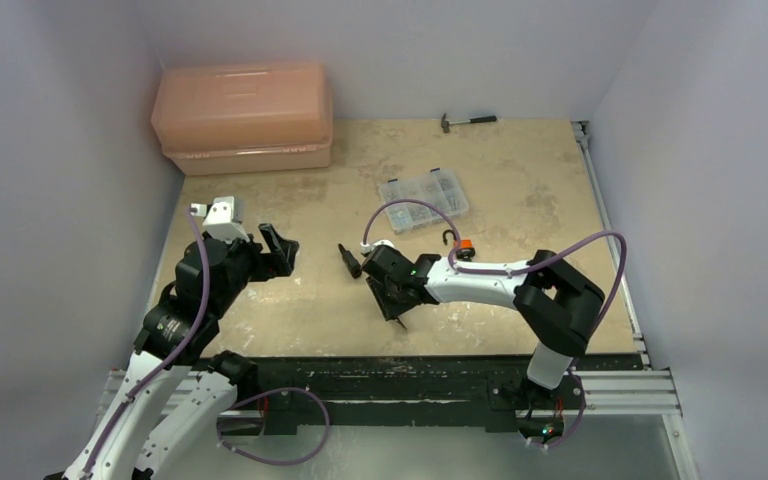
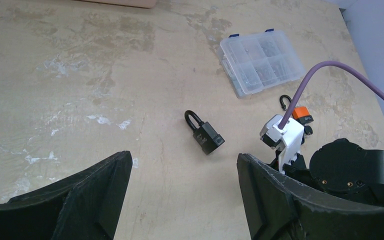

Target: Unlock with the key

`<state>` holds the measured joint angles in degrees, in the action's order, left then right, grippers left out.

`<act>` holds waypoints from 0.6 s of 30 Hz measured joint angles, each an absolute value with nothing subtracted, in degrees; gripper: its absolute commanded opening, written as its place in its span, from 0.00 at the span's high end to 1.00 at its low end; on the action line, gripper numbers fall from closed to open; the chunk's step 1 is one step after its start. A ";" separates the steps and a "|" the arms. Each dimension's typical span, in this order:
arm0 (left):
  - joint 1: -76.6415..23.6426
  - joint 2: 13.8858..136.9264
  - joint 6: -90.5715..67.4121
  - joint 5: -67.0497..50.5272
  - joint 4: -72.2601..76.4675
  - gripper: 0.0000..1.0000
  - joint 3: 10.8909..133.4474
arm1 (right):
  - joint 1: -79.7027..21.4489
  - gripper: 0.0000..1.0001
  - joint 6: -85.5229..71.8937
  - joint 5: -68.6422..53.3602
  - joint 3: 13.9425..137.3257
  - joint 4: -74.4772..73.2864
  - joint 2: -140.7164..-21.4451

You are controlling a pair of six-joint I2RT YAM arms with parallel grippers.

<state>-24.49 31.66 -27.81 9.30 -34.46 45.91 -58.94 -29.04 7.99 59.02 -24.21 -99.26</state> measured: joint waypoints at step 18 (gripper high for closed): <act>-24.49 32.40 -27.38 6.20 -33.76 0.20 45.84 | -58.98 0.84 -30.48 7.97 57.41 -21.30 -93.84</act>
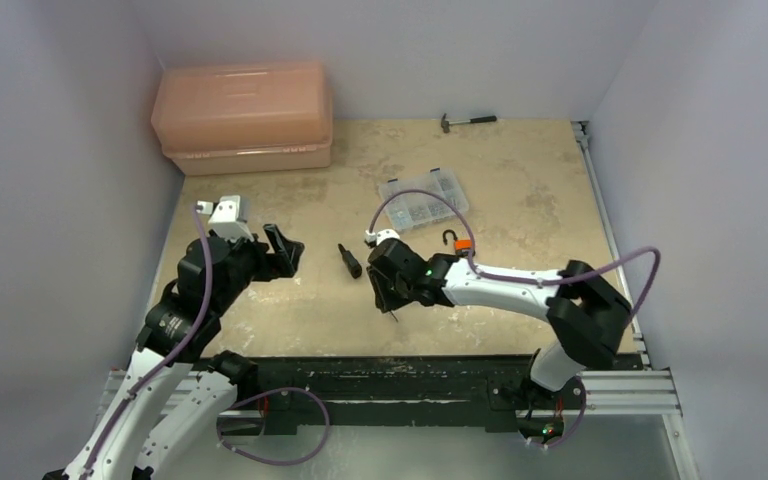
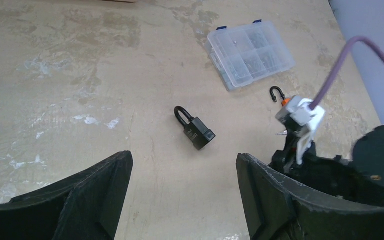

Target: Unlock with the key

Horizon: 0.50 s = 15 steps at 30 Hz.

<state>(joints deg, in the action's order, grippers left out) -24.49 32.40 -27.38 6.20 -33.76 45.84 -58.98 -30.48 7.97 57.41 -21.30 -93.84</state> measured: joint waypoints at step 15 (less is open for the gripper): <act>-24.49 32.40 -42.26 -1.96 -24.25 0.23 42.30 | -55.70 0.88 -37.39 7.88 51.72 -4.51 -68.66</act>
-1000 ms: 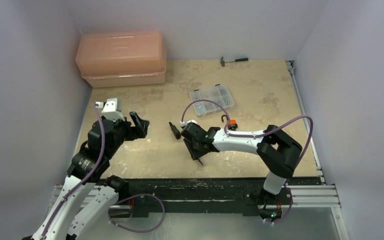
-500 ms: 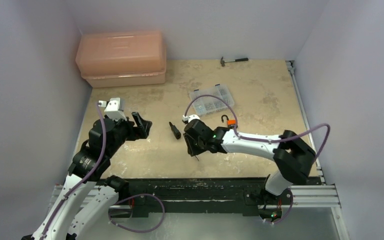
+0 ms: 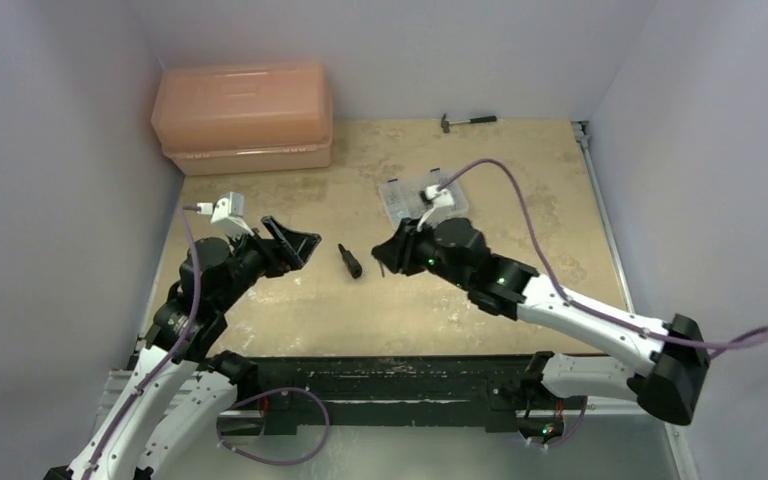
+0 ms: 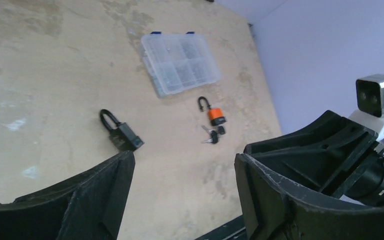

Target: Unlock with the key

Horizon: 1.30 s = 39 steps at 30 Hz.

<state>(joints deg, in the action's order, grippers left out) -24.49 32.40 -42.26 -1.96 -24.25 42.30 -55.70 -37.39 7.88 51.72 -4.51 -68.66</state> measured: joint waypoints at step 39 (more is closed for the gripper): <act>-24.49 51.81 -119.42 -21.65 52.31 0.42 23.88 | -51.05 0.91 -45.89 0.80 48.25 51.05 -68.55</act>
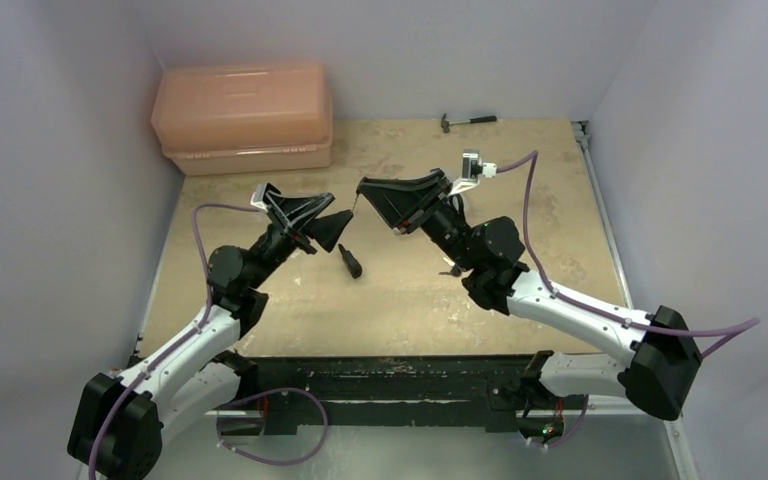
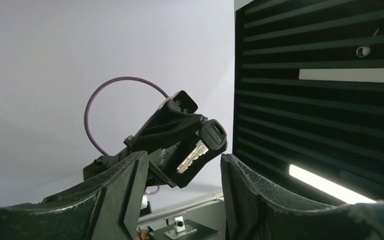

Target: Unlock with the key

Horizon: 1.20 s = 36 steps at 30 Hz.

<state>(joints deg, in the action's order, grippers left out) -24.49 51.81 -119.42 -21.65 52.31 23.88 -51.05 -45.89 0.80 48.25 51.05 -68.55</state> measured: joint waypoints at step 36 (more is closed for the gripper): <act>-24.49 53.54 -120.46 -23.11 60.12 1.00 23.53 | -50.87 0.92 -47.37 -2.55 49.36 56.82 -73.63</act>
